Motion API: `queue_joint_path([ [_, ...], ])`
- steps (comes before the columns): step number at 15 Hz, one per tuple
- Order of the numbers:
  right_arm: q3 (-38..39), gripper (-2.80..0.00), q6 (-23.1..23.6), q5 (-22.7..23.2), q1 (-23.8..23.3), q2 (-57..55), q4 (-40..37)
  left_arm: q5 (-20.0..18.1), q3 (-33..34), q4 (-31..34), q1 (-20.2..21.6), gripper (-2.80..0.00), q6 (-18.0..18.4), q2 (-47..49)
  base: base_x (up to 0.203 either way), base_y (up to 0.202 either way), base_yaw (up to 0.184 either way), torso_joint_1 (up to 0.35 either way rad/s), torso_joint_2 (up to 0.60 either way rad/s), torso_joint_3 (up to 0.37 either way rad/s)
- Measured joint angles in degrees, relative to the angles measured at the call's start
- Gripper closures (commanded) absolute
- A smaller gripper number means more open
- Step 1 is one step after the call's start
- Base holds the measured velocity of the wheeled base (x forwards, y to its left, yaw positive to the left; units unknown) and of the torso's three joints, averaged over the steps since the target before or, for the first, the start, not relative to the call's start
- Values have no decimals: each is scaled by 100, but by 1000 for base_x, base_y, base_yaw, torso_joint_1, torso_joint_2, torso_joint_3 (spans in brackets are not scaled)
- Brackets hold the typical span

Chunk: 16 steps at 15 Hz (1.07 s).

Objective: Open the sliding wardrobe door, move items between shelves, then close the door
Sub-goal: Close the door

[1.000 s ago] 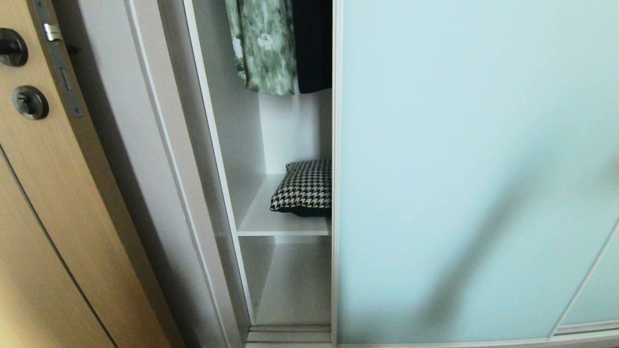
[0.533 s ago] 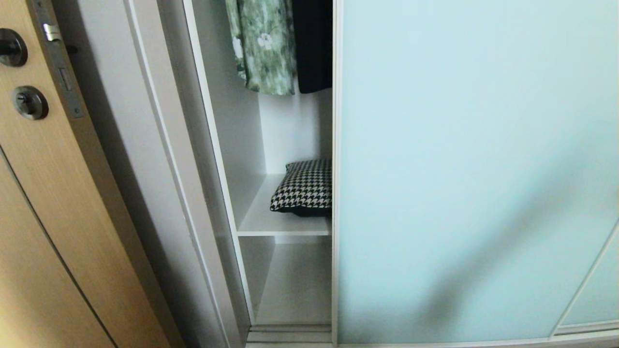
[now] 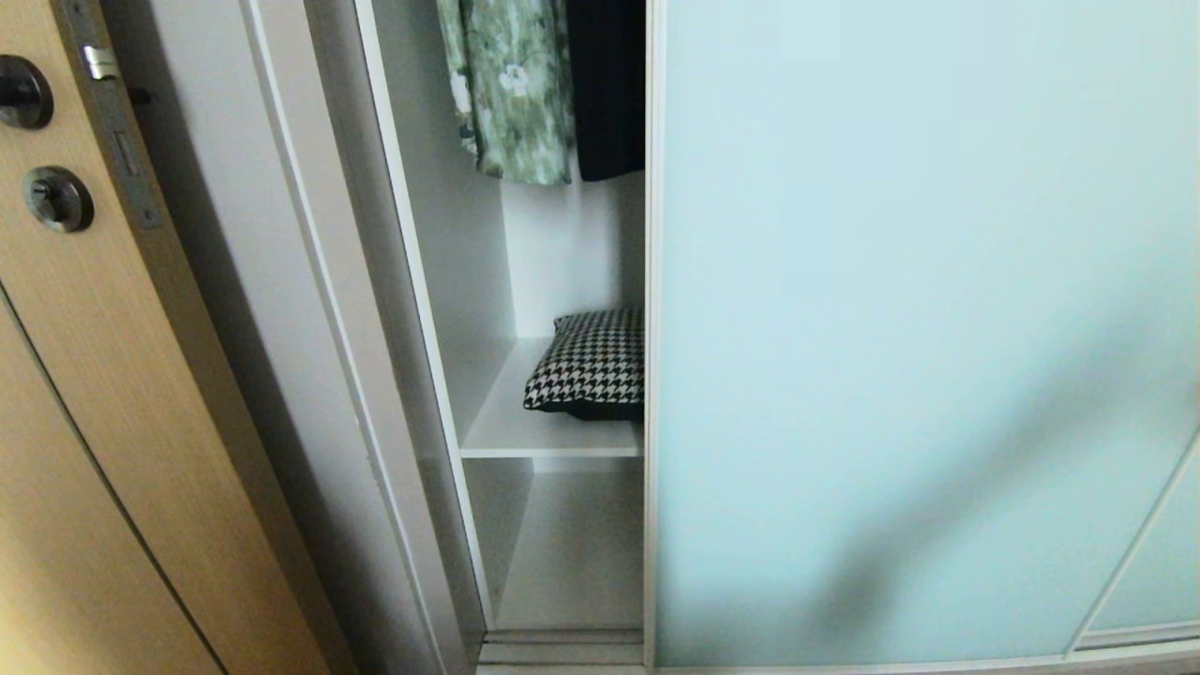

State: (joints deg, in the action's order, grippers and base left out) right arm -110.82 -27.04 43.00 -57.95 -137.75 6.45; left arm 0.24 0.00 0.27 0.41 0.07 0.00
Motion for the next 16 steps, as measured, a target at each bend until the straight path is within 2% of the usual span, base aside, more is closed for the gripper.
queue_joint_path([
  [5,0,0,-8,-423,289,-260,24,0,0,0,0,0,-1,0,0,0,0,0,0,0],
  [9,-11,0,12,-471,373,-377,86,-2,0,0,0,0,0,0,0,0,0,0,0,0],
  [16,-11,0,3,-945,678,-599,805,0,0,0,0,0,-1,0,0,0,0,0,0,0],
])
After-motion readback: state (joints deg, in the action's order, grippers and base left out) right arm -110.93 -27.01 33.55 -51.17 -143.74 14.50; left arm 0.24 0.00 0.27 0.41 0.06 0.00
